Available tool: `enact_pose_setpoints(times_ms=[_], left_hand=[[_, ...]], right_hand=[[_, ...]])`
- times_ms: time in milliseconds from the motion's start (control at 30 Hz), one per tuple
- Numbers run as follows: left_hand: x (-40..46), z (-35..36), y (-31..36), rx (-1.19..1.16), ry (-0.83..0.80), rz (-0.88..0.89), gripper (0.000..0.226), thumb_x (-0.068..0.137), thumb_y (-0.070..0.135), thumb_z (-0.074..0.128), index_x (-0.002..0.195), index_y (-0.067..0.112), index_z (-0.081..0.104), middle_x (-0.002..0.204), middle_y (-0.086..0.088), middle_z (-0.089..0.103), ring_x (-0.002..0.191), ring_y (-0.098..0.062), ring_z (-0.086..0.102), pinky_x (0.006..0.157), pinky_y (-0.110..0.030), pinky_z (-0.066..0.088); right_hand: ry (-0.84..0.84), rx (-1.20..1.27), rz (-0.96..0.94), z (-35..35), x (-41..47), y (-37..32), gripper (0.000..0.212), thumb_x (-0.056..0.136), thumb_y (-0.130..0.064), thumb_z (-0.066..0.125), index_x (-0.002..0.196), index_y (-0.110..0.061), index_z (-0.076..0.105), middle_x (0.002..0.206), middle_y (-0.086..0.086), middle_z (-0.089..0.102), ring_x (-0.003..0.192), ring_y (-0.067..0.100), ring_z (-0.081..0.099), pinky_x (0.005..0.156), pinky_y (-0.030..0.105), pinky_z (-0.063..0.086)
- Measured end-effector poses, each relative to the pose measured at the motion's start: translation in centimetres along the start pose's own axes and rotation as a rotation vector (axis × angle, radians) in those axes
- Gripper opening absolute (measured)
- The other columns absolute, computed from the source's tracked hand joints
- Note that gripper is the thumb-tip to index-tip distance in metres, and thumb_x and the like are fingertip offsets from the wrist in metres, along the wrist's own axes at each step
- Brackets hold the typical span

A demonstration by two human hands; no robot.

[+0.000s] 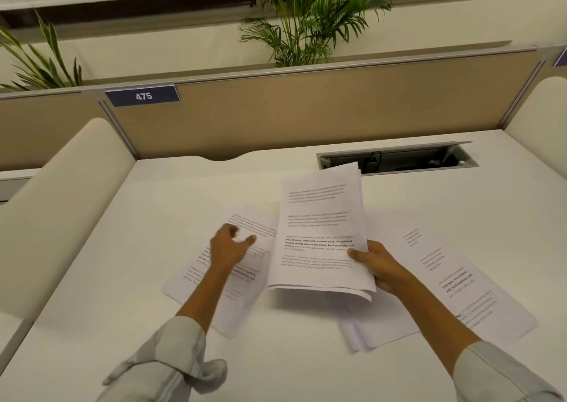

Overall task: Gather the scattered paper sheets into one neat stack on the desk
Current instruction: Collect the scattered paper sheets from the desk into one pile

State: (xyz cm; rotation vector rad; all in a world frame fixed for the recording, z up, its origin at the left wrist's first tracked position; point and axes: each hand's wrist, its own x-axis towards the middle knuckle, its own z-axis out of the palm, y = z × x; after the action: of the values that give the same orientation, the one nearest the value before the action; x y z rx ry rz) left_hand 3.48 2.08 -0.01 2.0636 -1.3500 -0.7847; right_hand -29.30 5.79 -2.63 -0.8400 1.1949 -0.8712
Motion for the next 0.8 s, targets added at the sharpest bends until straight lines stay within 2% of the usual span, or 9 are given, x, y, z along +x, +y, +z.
enact_pose_setpoints(times_ms=[67,167,267,367,467,533,633,700,800], left_hand=[[1.5,-2.4,-1.6,0.366,0.029,-0.145,0.095,0.065,0.052,0.084,0.137,0.006,0.043,0.137,-0.019,0.052,0.131,-0.037,0.045,0.101,-0.047,0.044],[2.4,-4.6,-3.6,0.488,-0.061,-0.318,0.122,0.053,0.055,0.090,0.143,0.001,0.027,0.145,-0.022,0.039,0.136,-0.040,0.037,0.107,-0.052,0.038],[2.4,-4.9,-4.4,0.551,-0.058,-0.310,0.115,0.050,0.056,0.090,0.135,0.001,0.036,0.138,-0.020,0.048,0.130,-0.038,0.045,0.103,-0.048,0.042],[2.2,-4.8,-3.9,0.574,-0.069,-0.308,0.091,0.054,0.051,0.090,0.121,0.009,0.047,0.125,-0.013,0.059,0.119,-0.034,0.056,0.098,-0.044,0.044],[2.2,-4.9,-3.8,0.477,-0.105,-0.317,0.071,0.061,0.038,0.089,0.112,0.011,0.048,0.118,-0.011,0.060,0.113,-0.033,0.060,0.093,-0.043,0.044],[2.6,-5.2,-3.8,0.364,-0.112,-0.277,0.058,0.068,0.025,0.086,0.110,0.003,0.054,0.118,-0.017,0.063,0.102,-0.033,0.062,0.082,-0.039,0.048],[3.3,-6.2,-4.1,-0.053,-0.189,-0.247,0.030,0.077,0.003,0.078,0.102,-0.008,0.065,0.107,-0.027,0.070,0.084,-0.034,0.066,0.080,-0.042,0.055],[3.3,-7.5,-4.0,-0.235,-0.262,-0.206,0.028,0.079,-0.001,0.076,0.105,-0.002,0.067,0.100,-0.023,0.072,0.080,-0.034,0.069,0.080,-0.045,0.058],[3.5,-9.5,-3.2,-0.384,-0.229,-0.128,0.024,0.077,0.003,0.079,0.094,0.013,0.067,0.098,-0.020,0.074,0.077,-0.031,0.073,0.070,-0.039,0.060]], right_hand=[[0.023,0.021,0.006,-0.5,0.1,0.0,0.021,0.094,-0.004,0.057,0.107,-0.017,0.067,0.103,0.002,0.078,0.093,0.023,0.075,0.068,0.030,0.061],[0.067,0.040,0.011,-1.0,0.4,0.0,0.023,0.095,-0.003,0.056,0.113,-0.012,0.065,0.110,0.005,0.075,0.095,0.024,0.074,0.073,0.034,0.062],[0.087,0.062,0.016,-0.9,0.5,-0.1,0.028,0.095,-0.002,0.055,0.122,-0.007,0.061,0.116,0.010,0.071,0.103,0.029,0.070,0.086,0.042,0.058],[0.109,0.075,0.031,-0.6,0.5,0.0,0.032,0.095,0.000,0.054,0.127,-0.002,0.057,0.122,0.016,0.067,0.109,0.034,0.065,0.095,0.048,0.051],[0.121,0.079,0.042,-0.4,0.3,0.3,0.033,0.095,0.001,0.053,0.128,0.000,0.056,0.124,0.018,0.066,0.110,0.036,0.064,0.096,0.049,0.050],[0.127,0.070,0.046,-0.3,0.3,0.5,0.033,0.095,0.001,0.054,0.127,-0.001,0.057,0.124,0.018,0.066,0.109,0.035,0.065,0.095,0.049,0.051],[0.124,0.050,0.045,-0.5,0.3,0.7,0.035,0.095,0.001,0.053,0.130,0.000,0.055,0.126,0.019,0.065,0.111,0.037,0.064,0.099,0.052,0.049],[0.118,0.046,0.041,-0.6,0.5,0.7,0.036,0.095,0.002,0.053,0.131,0.001,0.054,0.127,0.019,0.064,0.112,0.037,0.063,0.101,0.052,0.048],[0.121,0.036,0.034,-0.8,0.7,0.9,0.036,0.095,0.003,0.053,0.130,0.001,0.055,0.127,0.019,0.064,0.112,0.036,0.063,0.101,0.051,0.048]])
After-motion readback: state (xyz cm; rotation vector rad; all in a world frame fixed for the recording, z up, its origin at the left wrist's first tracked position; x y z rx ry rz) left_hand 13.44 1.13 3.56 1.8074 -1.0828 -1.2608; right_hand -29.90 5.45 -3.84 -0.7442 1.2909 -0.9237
